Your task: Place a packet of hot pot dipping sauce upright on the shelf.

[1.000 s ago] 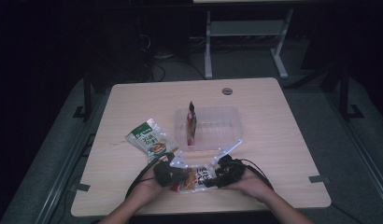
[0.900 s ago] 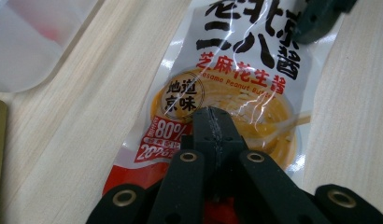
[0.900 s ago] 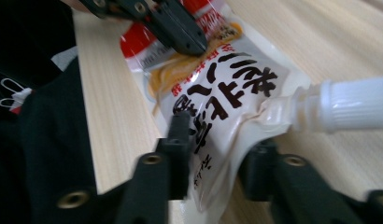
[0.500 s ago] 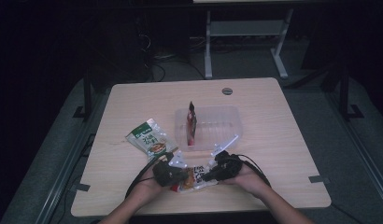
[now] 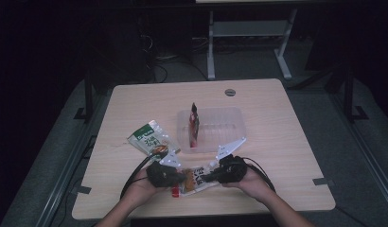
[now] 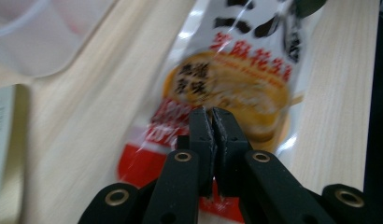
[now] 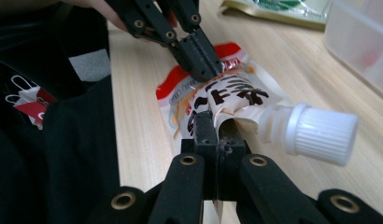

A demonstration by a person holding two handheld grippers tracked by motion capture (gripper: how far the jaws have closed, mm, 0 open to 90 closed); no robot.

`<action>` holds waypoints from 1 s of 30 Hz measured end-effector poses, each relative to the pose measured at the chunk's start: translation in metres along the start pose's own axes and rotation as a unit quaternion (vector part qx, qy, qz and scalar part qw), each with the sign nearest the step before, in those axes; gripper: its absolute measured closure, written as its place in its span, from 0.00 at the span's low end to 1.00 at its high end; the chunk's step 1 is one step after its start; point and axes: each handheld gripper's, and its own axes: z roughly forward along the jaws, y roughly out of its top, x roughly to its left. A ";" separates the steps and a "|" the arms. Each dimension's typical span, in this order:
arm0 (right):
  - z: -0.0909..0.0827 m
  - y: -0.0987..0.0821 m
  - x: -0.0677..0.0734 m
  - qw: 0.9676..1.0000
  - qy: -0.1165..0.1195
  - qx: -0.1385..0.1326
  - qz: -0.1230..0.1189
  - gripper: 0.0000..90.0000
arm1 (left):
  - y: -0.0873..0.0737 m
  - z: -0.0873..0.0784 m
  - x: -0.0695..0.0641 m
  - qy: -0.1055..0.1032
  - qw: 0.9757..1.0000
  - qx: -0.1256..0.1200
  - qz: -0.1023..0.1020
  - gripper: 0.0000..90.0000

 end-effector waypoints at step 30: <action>-0.039 0.019 0.008 0.993 0.022 -0.111 -0.028 1.00 | 0.015 0.014 -0.023 -0.040 0.998 -0.024 0.031 0.92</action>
